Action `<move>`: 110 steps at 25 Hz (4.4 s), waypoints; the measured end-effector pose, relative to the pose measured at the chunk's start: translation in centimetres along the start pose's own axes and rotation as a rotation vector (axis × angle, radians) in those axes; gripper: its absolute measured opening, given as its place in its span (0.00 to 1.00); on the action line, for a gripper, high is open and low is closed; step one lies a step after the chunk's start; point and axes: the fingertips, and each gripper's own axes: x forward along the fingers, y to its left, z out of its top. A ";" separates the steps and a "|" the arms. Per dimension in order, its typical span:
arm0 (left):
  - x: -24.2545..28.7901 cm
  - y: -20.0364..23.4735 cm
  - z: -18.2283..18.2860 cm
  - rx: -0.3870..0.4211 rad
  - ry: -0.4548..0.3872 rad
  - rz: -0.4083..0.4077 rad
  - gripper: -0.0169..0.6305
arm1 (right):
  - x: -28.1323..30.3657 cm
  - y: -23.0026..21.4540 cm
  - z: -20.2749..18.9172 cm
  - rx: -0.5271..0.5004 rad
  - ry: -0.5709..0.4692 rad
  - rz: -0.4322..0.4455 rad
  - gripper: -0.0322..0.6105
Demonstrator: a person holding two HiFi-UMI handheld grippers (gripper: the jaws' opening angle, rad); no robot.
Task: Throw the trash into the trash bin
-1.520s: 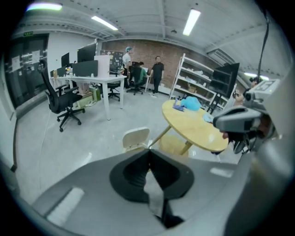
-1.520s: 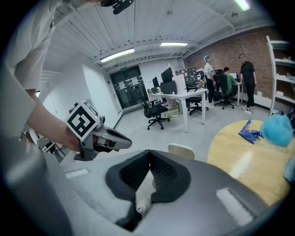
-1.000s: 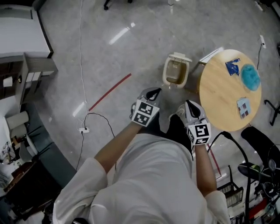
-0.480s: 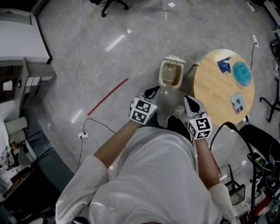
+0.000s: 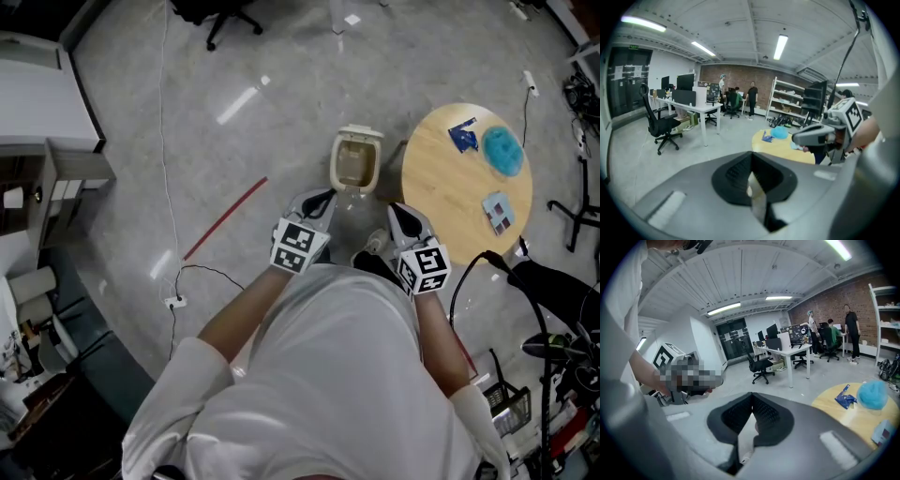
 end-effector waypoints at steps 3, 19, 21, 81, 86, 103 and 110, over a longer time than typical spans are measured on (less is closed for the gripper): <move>-0.3 -0.2 0.2 0.005 -0.001 0.001 0.03 | -0.6 0.0 -0.1 0.003 -0.003 -0.007 0.05; -0.2 0.2 2.2 -0.006 -0.051 0.013 0.03 | -1.0 -0.7 1.3 0.002 -0.033 -0.040 0.05; 0.1 0.3 2.0 -0.012 -0.044 0.011 0.03 | -1.0 -0.7 1.4 0.001 -0.032 -0.042 0.05; 8.7 -19.7 5.3 0.251 0.026 -0.434 0.03 | -23.6 -15.5 -6.4 0.247 -0.166 -0.599 0.05; 10.7 -22.7 5.5 0.248 0.028 -0.430 0.03 | -25.9 -18.0 -7.9 0.250 -0.160 -0.596 0.05; 15.4 -23.9 8.7 0.314 0.063 -0.499 0.03 | -27.5 -22.0 -9.1 0.339 -0.152 -0.708 0.05; 17.1 -23.3 9.3 0.383 0.110 -0.600 0.03 | -25.6 -22.6 -8.5 0.378 -0.134 -0.774 0.05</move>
